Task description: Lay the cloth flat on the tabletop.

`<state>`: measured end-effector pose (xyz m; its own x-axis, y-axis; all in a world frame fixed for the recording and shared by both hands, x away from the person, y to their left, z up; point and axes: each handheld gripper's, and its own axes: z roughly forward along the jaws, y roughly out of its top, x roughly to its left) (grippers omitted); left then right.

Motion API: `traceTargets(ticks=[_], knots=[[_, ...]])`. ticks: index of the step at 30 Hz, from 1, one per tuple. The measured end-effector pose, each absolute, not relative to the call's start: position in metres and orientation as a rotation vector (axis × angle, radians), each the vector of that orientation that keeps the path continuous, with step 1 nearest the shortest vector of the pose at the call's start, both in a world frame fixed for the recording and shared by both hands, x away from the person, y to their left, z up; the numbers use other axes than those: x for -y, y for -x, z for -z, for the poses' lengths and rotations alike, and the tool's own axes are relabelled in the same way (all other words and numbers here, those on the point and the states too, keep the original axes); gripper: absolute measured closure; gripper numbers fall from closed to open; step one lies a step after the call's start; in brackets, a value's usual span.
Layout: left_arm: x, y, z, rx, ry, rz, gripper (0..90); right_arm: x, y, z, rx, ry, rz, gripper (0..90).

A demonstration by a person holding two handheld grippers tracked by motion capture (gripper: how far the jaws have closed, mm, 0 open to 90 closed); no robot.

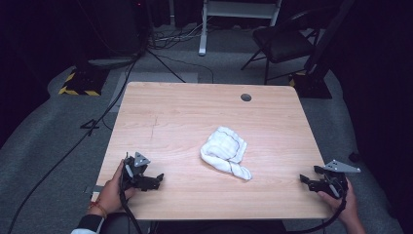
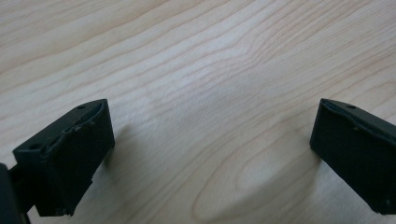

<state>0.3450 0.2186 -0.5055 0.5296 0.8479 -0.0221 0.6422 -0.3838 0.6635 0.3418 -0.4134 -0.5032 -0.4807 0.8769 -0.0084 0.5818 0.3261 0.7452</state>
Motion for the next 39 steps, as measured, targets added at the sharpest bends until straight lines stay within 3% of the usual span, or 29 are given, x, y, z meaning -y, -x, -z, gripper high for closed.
traceTargets(ticks=[10, 17, 28, 39], knots=[[-0.183, -0.361, 0.505, -1.050, -2.218, -0.373, 0.2, 0.400, -0.345, 0.500, -2.266, -1.176, -0.971, 26.1], [-0.158, -0.373, 0.505, -1.006, -2.236, -0.355, 0.0, 0.345, -0.354, 0.484, -2.425, -0.919, -0.960, 34.4], [-0.122, -0.385, 0.504, -0.768, -2.315, -0.268, 0.3, 0.248, -0.363, 0.481, -2.593, -0.628, -1.023, 44.7], [-0.091, -0.393, 0.504, -0.694, -2.327, -0.243, 1.6, 0.241, -0.371, 0.494, -2.601, -0.681, -1.059, 53.4]])
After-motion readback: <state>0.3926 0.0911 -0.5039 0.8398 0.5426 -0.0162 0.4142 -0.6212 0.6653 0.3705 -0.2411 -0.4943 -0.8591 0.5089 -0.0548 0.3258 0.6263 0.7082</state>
